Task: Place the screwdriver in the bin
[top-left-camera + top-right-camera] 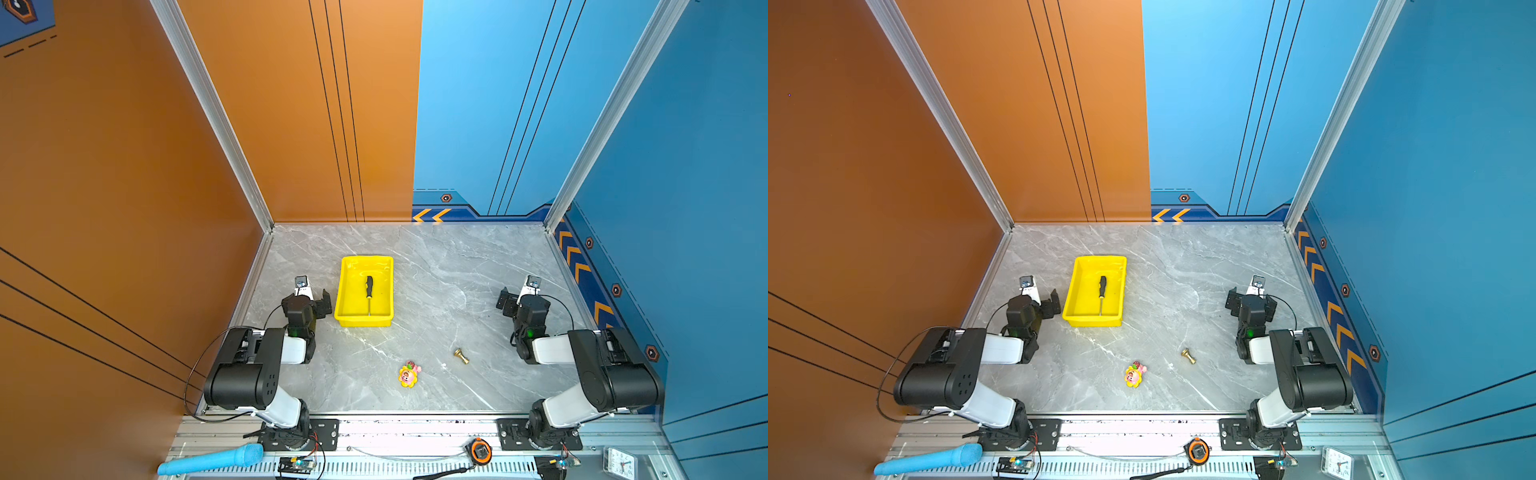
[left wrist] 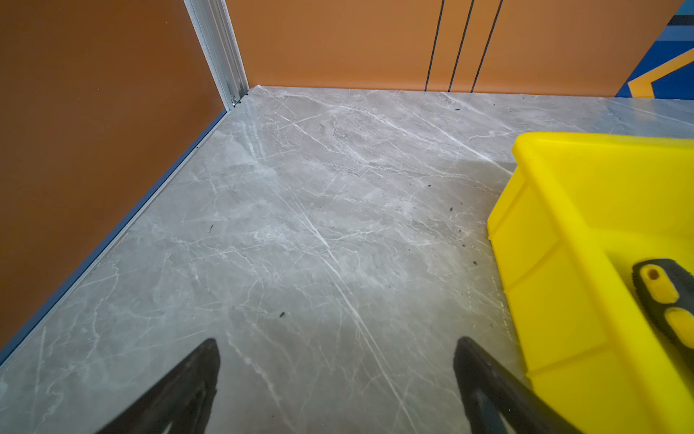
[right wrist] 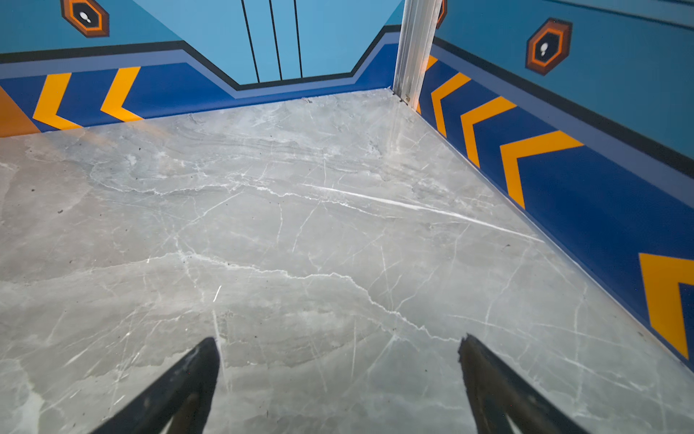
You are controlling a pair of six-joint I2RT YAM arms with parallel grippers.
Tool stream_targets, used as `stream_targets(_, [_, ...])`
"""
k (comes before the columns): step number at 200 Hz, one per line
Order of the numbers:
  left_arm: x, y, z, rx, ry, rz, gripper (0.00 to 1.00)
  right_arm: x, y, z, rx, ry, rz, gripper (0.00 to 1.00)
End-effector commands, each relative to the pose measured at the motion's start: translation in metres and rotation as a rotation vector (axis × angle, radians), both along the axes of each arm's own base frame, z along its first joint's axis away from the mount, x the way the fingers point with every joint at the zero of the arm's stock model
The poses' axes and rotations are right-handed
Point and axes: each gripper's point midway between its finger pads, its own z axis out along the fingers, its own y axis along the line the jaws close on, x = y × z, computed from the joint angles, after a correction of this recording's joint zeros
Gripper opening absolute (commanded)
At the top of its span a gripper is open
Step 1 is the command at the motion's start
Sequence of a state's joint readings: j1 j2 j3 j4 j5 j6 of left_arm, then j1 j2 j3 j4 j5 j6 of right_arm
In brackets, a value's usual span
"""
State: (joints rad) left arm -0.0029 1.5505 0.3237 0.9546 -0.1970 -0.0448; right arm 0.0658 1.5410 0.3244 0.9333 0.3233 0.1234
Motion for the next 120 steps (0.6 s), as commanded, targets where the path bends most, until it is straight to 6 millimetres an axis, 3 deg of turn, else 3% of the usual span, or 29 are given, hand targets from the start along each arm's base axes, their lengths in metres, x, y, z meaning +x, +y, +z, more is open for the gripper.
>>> stream_targets(1, [0.009,-0.004,0.011,0.016,-0.036,-0.013,0.98,0.005,-0.006,0.013,-0.034,-0.032,-0.039,1.00])
stream_targets(35, [0.011,-0.009,0.011,0.026,-0.033,-0.034,0.98,0.006,-0.004,0.014,-0.054,-0.039,-0.037,1.00])
stream_targets(64, [0.016,-0.030,0.008,0.044,-0.003,-0.150,0.98,0.006,-0.004,0.014,-0.051,-0.037,-0.037,1.00])
stream_targets(120, [0.016,-0.029,0.007,0.033,-0.001,-0.155,0.98,0.006,-0.004,0.014,-0.051,-0.038,-0.035,1.00])
